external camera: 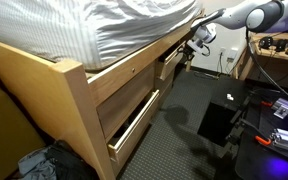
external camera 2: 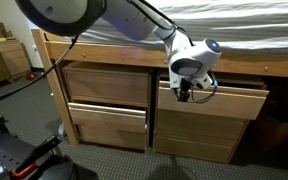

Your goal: Close the top right drawer

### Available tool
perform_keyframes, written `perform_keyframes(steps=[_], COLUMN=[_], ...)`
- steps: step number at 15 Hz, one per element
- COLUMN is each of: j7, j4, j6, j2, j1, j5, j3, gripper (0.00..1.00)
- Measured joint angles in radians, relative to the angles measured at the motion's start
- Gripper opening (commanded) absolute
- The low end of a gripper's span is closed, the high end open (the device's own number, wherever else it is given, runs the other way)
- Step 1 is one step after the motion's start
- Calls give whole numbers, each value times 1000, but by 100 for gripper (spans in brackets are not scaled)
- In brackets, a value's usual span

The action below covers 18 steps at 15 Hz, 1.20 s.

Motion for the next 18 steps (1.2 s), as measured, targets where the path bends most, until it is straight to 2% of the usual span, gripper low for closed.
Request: perform_keyframes(steps=[4,7,12,18], j7=[0,1,-100,-120], j4=[1,-63,-103,-103], j6=[117,149,334,353], j2=[54,77,76,73], j1=[20,22,6,-9], j5=[-3,-3,34,37], j3=[-8,13,109,128], gripper=[100,100,100,100])
